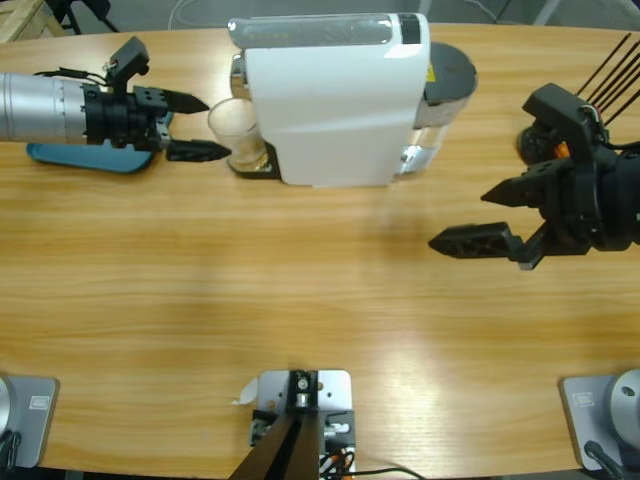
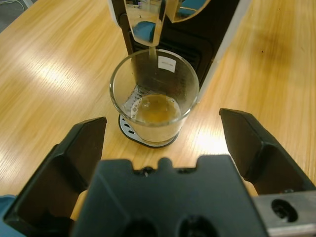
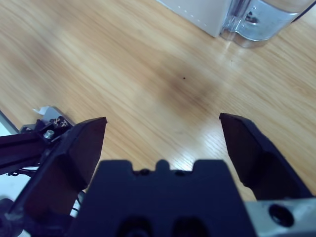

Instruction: Pour coffee

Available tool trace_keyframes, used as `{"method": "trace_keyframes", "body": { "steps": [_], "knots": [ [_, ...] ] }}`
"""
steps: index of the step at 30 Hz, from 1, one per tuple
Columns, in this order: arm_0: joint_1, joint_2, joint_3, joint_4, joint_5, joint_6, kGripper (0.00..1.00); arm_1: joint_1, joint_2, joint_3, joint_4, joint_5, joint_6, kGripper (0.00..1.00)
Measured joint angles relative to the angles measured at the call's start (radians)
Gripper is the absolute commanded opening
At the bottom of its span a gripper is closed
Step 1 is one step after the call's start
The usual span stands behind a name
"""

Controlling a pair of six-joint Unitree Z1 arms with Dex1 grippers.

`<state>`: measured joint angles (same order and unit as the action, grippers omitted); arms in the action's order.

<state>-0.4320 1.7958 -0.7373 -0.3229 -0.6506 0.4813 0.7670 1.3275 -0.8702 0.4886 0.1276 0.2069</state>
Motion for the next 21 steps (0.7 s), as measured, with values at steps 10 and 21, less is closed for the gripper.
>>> {"method": "trace_keyframes", "body": {
  "steps": [10, 21],
  "knots": [
    [-0.02, 0.054, -0.067, 0.0, -0.014, 0.001, 1.0, 0.0, 0.011, 0.0, -0.008, 0.0, 0.0, 1.0],
    [-0.044, 0.071, -0.086, 0.002, -0.014, 0.019, 1.0, 0.0, 0.011, 0.0, -0.009, 0.0, 0.0, 1.0]
  ]
}}
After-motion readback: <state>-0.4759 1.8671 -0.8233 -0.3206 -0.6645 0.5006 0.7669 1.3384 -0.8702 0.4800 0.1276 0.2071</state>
